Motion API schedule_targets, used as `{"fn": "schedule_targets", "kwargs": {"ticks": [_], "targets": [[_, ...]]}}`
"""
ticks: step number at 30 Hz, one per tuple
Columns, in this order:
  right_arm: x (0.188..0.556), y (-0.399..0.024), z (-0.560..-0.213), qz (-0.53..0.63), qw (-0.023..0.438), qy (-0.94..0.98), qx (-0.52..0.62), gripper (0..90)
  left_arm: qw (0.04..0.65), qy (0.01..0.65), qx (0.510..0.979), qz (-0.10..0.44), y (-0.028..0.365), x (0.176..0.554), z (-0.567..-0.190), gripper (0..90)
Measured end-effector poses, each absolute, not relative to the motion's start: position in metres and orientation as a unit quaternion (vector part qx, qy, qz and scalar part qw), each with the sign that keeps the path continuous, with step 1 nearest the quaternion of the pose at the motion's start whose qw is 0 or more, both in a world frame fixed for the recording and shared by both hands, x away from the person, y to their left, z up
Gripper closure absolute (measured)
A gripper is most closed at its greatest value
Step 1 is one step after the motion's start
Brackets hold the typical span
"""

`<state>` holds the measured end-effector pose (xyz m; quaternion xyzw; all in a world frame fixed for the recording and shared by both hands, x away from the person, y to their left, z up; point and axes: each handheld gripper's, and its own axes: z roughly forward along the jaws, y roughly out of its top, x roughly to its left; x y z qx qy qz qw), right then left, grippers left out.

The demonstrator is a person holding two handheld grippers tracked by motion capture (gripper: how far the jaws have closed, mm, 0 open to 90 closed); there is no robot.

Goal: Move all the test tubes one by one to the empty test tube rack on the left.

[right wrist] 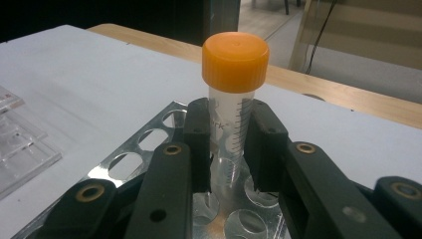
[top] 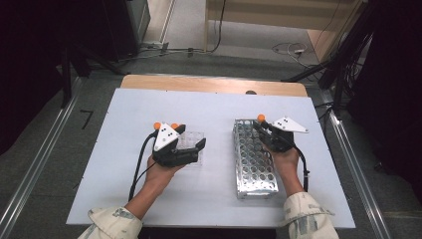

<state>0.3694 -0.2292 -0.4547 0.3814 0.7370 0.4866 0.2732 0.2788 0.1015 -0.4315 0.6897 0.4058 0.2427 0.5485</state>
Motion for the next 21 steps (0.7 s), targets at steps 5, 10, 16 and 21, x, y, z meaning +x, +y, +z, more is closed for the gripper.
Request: {"fn": "schedule_targets", "kwargs": {"ticks": [5,10,16,21], "targets": [[0.369,-0.229,-0.452,0.488,0.278,0.735,0.380,71.6,0.549,0.405,0.689,0.242,0.101,0.279,-0.432,18.8],[0.367,-0.229,-0.449,0.490,0.284,0.731,0.381,71.8,0.549,0.406,0.690,0.242,0.101,0.279,-0.432,18.9],[0.367,-0.228,-0.444,0.489,0.286,0.731,0.381,71.9,0.549,0.405,0.690,0.241,0.101,0.279,-0.432,18.9],[0.367,-0.227,-0.442,0.486,0.287,0.732,0.381,72.0,0.549,0.404,0.690,0.242,0.101,0.278,-0.432,18.9]]}}
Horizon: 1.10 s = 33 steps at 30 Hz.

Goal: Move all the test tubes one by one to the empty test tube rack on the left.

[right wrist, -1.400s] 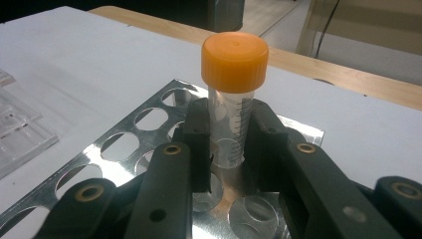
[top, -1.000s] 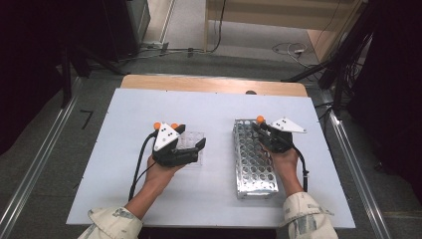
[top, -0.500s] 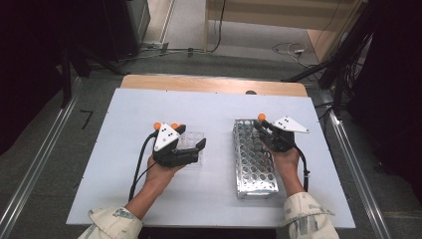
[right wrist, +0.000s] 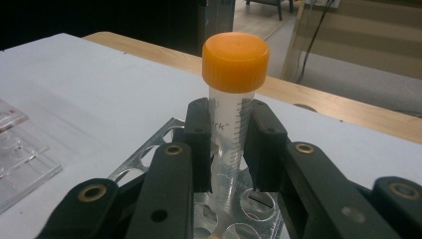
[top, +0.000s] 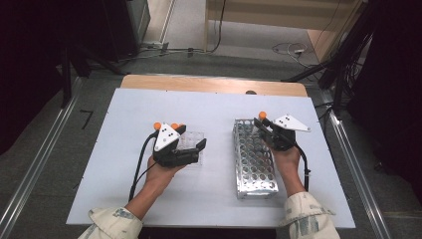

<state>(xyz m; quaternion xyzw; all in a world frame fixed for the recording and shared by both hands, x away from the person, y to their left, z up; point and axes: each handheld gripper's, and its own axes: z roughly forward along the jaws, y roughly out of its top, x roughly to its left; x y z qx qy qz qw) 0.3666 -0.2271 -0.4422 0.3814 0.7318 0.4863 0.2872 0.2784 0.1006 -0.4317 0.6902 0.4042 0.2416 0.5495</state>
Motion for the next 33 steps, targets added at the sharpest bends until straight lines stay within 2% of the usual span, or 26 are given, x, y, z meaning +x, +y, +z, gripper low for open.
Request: {"fn": "schedule_targets", "kwargs": {"ticks": [33], "targets": [[0.361,-0.225,-0.428,0.493,0.306,0.722,0.376,72.0,0.549,0.404,0.690,0.243,0.101,0.279,-0.432,18.4]]}}
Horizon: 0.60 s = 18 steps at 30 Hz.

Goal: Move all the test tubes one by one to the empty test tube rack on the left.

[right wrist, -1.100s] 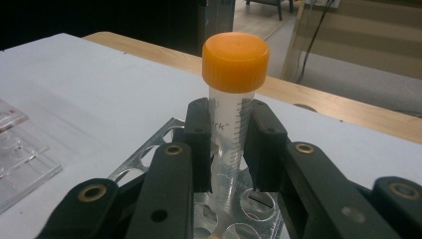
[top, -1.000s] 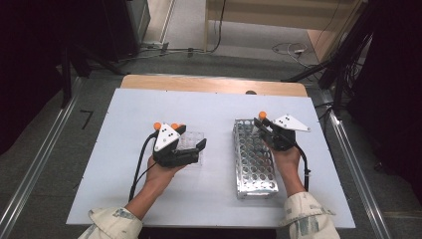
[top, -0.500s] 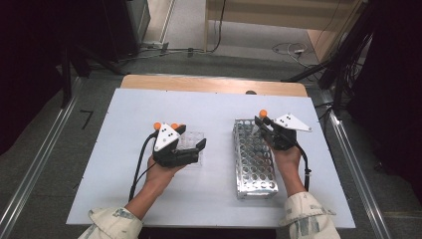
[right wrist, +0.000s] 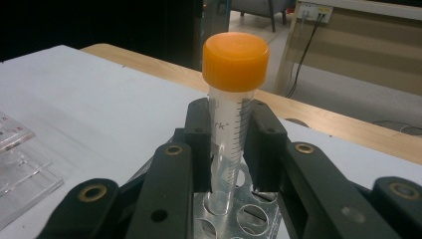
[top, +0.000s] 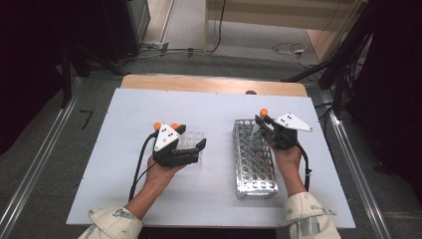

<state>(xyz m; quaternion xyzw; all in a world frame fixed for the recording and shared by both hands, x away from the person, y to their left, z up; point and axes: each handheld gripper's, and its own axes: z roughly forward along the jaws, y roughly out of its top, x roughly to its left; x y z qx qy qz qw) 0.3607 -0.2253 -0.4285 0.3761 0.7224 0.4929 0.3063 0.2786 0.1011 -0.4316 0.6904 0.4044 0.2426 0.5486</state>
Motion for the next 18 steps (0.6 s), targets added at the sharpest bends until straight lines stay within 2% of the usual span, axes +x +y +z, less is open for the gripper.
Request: {"fn": "schedule_targets", "kwargs": {"ticks": [18], "targets": [[0.3556,-0.2263,-0.4191,0.502,0.310,0.717,0.372,72.0,0.547,0.407,0.690,0.244,0.1016,0.2793,-0.4311,12.6]]}}
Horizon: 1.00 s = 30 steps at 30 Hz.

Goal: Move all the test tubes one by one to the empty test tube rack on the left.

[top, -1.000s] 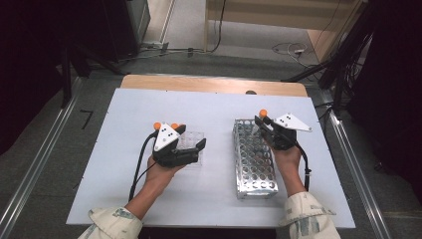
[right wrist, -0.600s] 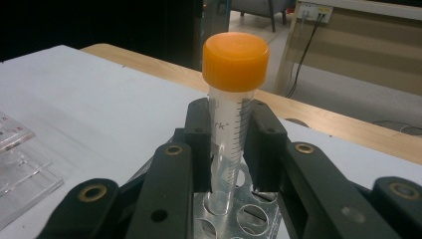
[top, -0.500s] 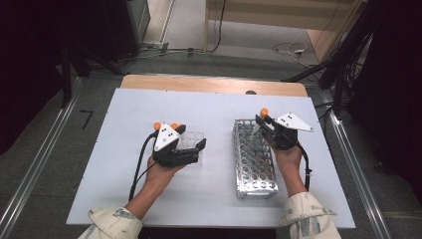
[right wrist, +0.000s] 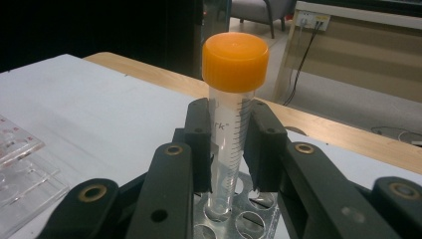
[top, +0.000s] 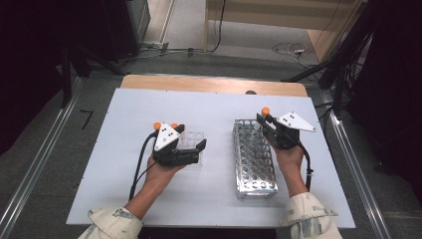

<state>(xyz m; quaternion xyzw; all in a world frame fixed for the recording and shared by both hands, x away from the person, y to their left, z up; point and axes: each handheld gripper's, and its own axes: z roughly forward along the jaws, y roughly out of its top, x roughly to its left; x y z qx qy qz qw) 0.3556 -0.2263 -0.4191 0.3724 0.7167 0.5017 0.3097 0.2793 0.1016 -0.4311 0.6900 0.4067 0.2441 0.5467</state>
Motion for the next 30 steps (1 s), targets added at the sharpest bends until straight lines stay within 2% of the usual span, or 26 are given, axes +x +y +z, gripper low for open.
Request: {"fn": "schedule_targets", "kwargs": {"ticks": [30], "targets": [[0.342,-0.221,-0.404,0.515,0.300,0.719,0.358,72.0,0.549,0.408,0.687,0.245,0.103,0.279,-0.430,12.7]]}}
